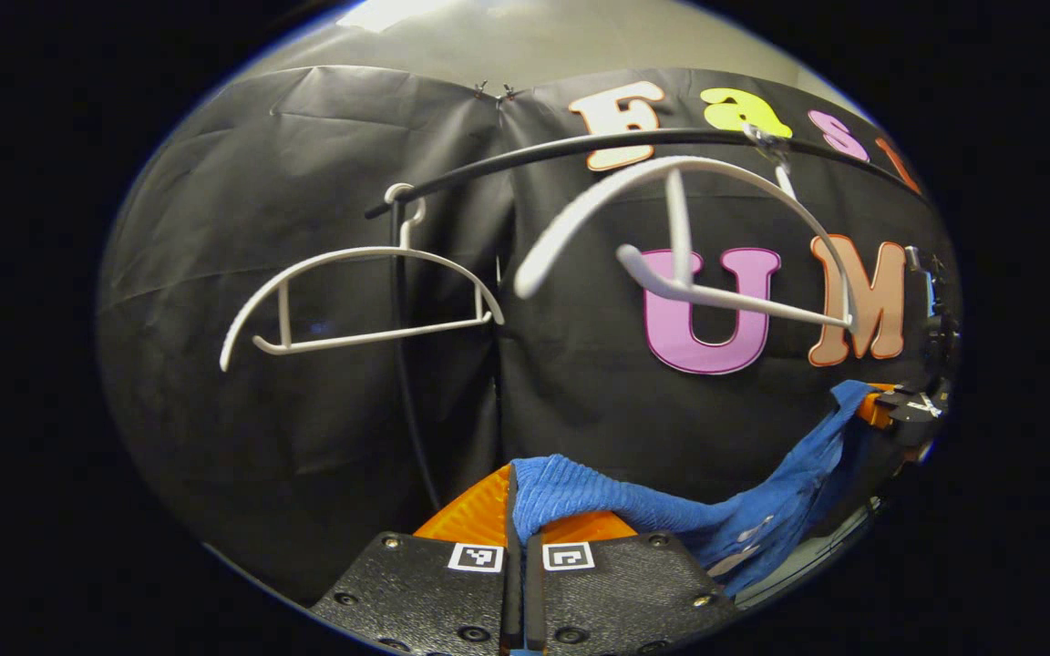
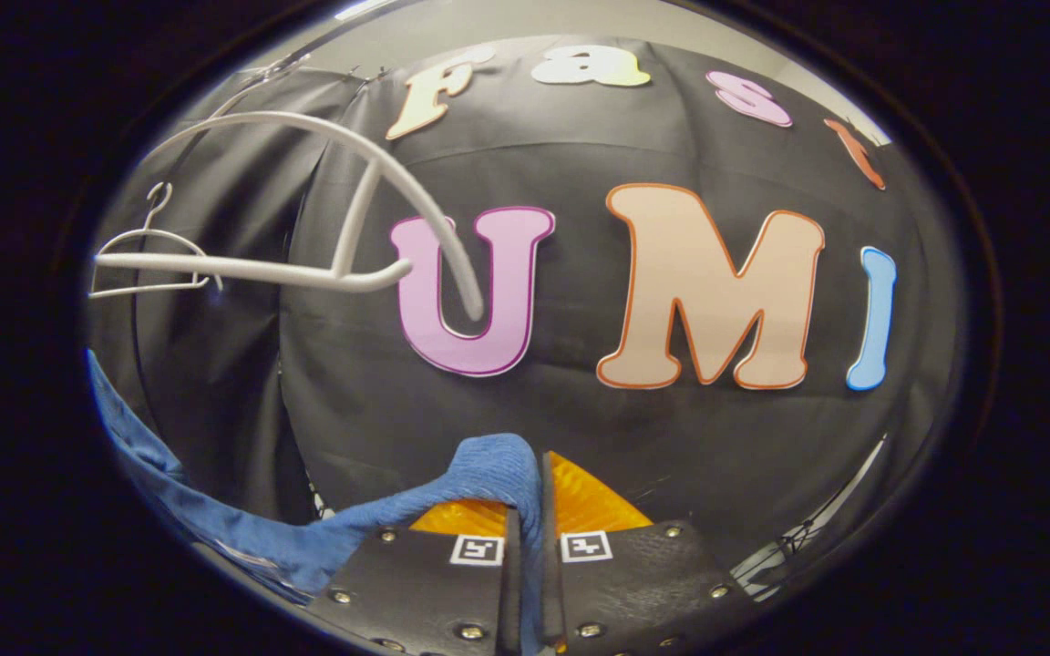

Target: Grasp the clothes on the hanger with both hands and then place them into the laundry hamper below.

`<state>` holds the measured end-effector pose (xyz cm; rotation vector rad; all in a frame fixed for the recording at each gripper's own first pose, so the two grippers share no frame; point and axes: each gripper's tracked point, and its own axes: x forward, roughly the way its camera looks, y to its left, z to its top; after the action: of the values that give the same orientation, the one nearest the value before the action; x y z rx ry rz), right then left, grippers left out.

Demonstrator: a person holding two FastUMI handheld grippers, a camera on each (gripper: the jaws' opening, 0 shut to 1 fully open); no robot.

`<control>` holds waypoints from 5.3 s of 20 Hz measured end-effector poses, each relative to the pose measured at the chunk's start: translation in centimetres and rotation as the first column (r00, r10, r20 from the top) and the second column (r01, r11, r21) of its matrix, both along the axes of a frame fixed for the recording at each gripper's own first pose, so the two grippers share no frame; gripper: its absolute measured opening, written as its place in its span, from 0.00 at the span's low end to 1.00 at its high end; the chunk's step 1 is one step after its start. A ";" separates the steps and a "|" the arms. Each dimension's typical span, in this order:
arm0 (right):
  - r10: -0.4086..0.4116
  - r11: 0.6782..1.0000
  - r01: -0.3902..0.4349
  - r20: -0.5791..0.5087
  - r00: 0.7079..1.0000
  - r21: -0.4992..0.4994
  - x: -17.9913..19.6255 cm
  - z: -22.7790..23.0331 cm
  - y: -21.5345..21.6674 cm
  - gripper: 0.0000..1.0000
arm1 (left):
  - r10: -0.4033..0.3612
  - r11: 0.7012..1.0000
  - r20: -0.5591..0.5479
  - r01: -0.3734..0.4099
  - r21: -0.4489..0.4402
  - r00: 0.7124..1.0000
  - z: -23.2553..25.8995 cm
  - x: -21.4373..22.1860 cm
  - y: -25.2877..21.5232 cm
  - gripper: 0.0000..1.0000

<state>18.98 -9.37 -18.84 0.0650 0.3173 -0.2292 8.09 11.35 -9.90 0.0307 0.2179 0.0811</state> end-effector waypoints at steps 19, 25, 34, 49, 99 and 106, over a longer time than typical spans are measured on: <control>0.185 0.980 -0.167 -0.178 0.967 0.112 -5.0 -8.2 8.8 0.14 | -0.350 0.932 -0.191 0.322 -0.164 0.917 -11.6 2.9 -14.8 0.02; 0.198 0.977 -0.164 -0.299 0.933 0.137 -8.0 -13.7 9.4 0.09 | -0.398 0.916 -0.301 0.359 -0.178 0.867 -16.8 1.5 -16.4 0.02; 0.224 0.971 -0.166 -0.424 0.878 0.170 -11.6 -19.1 10.0 0.09 | -0.393 0.920 -0.455 0.345 -0.188 0.799 -23.4 -0.8 -16.3 0.02; 0.281 0.956 -0.190 -0.499 0.820 0.225 -15.3 -22.1 11.9 0.09 | -0.360 0.930 -0.667 0.303 -0.205 0.652 -31.7 -7.5 -14.6 0.16; 0.111 0.992 -0.114 0.057 0.992 0.047 -11.5 6.6 4.5 0.08 | -0.437 0.889 0.017 0.435 -0.146 0.899 0.8 0.7 -19.8 0.27; 0.085 0.996 -0.081 0.203 0.976 -0.029 -12.5 14.4 3.3 0.09 | -0.418 0.890 0.181 0.442 -0.116 0.890 8.1 0.4 -19.8 0.27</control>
<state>6.52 -6.09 -4.43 0.0548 0.1128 -0.1416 8.50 -8.42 -1.76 -0.0819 0.0603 -0.3792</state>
